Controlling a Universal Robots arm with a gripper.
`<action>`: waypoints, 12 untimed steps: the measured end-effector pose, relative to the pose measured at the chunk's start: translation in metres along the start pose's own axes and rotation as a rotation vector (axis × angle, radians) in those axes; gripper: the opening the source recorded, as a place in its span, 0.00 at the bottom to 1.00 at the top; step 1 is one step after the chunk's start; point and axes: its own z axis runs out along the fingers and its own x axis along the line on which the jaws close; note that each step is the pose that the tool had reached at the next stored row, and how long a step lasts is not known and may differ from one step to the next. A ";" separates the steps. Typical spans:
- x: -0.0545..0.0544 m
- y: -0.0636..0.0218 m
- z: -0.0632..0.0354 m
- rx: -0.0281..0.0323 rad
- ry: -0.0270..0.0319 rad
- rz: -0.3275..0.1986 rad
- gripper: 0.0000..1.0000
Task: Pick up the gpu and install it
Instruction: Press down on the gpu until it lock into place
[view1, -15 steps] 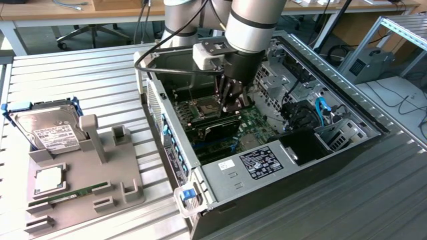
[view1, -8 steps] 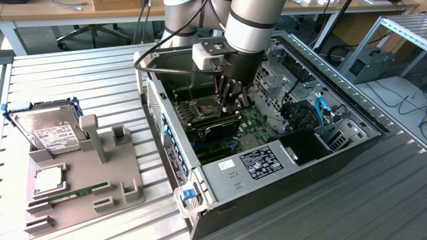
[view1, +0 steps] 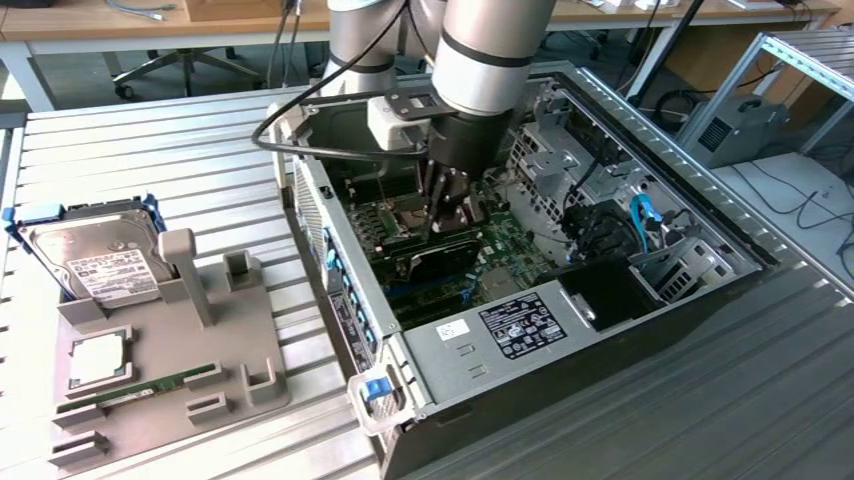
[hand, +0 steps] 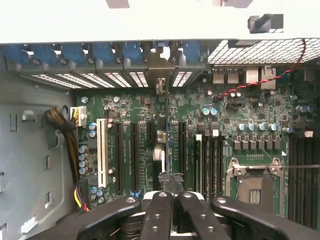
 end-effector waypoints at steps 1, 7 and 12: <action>0.000 0.0008 0.0018 -0.0001 0.0008 0.000 0.11; 0.000 0.0173 0.0103 0.0001 0.0013 0.000 0.11; 0.000 0.0273 0.0144 0.0000 0.0041 0.000 0.11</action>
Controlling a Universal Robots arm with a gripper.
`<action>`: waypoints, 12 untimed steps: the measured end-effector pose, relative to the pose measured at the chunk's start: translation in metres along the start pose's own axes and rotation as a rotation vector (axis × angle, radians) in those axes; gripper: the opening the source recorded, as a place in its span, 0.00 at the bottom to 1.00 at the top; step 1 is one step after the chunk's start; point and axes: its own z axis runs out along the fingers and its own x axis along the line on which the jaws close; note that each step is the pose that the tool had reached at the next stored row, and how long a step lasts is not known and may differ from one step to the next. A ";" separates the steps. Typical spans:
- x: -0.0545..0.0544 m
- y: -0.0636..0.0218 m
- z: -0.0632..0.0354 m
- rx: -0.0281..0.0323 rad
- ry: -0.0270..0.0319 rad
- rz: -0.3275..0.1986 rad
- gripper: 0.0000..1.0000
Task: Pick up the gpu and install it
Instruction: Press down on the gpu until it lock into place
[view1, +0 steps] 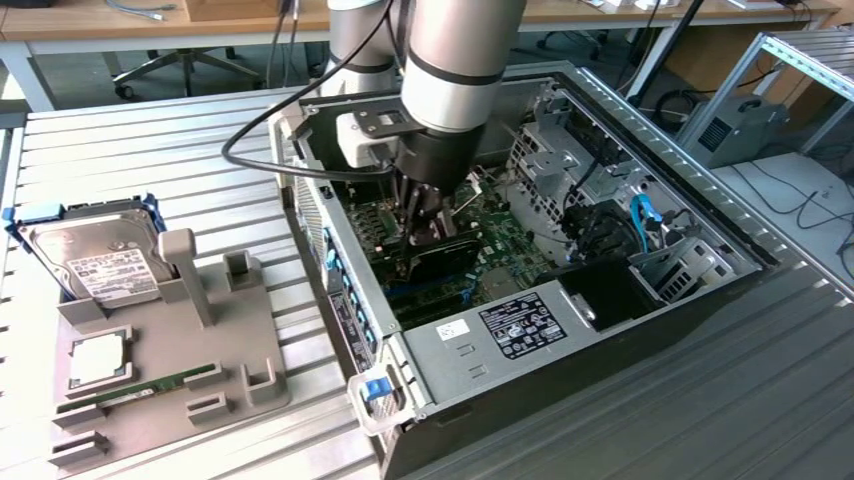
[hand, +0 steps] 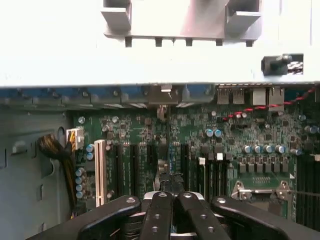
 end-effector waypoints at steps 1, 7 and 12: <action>0.000 0.0016 0.0006 0.0001 0.0003 0.000 0.11; 0.001 0.0074 0.0052 0.0001 0.0059 0.000 0.11; 0.001 0.0083 0.0073 -0.0001 0.0124 0.001 0.11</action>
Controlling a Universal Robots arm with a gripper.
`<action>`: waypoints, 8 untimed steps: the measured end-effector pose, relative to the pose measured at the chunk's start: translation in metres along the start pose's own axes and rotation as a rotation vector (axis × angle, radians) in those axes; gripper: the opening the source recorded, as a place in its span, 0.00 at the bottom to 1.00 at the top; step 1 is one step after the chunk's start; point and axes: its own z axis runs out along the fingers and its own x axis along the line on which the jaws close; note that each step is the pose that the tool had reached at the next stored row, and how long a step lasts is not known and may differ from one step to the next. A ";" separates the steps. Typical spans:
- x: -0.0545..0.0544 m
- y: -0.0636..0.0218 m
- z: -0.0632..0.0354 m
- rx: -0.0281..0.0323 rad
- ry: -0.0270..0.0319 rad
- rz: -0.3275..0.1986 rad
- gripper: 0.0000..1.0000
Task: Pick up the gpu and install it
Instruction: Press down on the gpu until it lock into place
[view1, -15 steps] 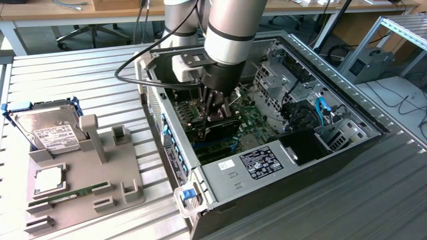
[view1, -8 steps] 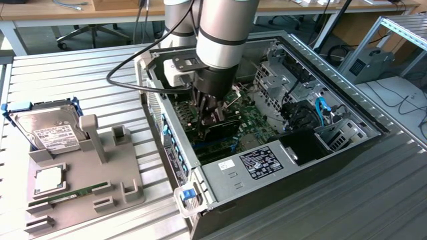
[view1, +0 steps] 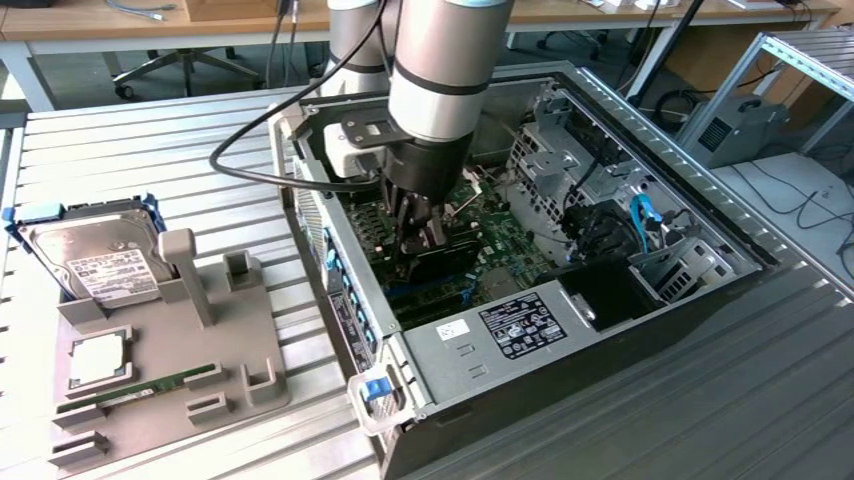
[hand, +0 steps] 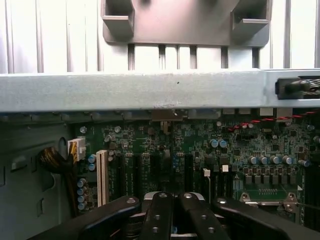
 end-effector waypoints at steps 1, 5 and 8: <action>0.000 0.0000 0.0004 0.0001 0.0008 0.000 0.11; -0.002 0.0002 0.0010 0.0003 0.0195 0.000 0.11; -0.010 0.0002 0.0008 0.0007 0.0480 0.001 0.11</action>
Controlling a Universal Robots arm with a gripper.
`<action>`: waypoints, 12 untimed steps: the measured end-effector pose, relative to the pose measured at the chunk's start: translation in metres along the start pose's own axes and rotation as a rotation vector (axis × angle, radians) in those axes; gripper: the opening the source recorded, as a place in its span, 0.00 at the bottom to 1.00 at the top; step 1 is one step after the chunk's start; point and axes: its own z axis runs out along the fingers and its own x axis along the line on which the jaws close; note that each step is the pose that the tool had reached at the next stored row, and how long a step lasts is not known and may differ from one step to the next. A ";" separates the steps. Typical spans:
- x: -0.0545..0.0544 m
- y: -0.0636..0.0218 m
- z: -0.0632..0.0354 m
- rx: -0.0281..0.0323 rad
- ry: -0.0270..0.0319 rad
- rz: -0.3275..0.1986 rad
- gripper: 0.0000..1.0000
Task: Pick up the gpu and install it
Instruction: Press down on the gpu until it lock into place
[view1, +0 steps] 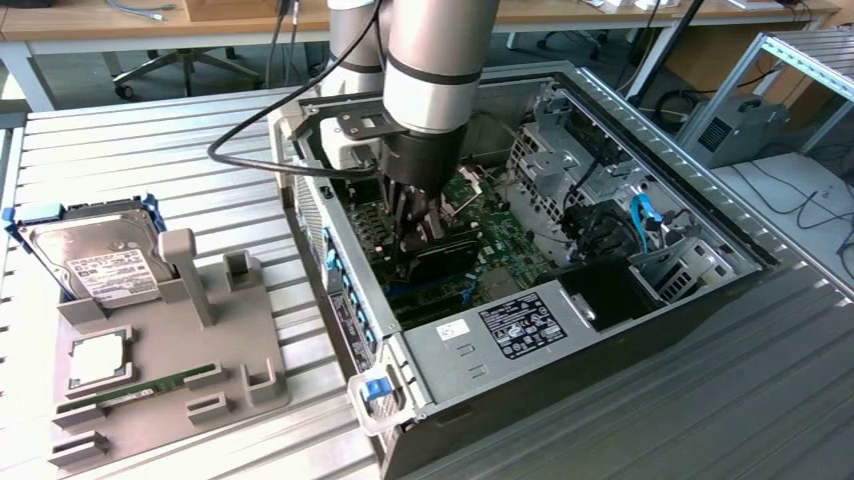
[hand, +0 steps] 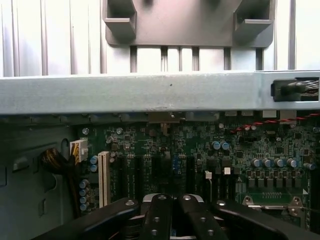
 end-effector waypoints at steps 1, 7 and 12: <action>-0.003 0.0000 -0.0002 0.0001 0.0077 0.000 0.11; -0.005 0.0001 -0.0003 -0.0002 0.0118 0.001 0.11; -0.004 0.0000 0.0023 -0.0005 0.0124 0.001 0.11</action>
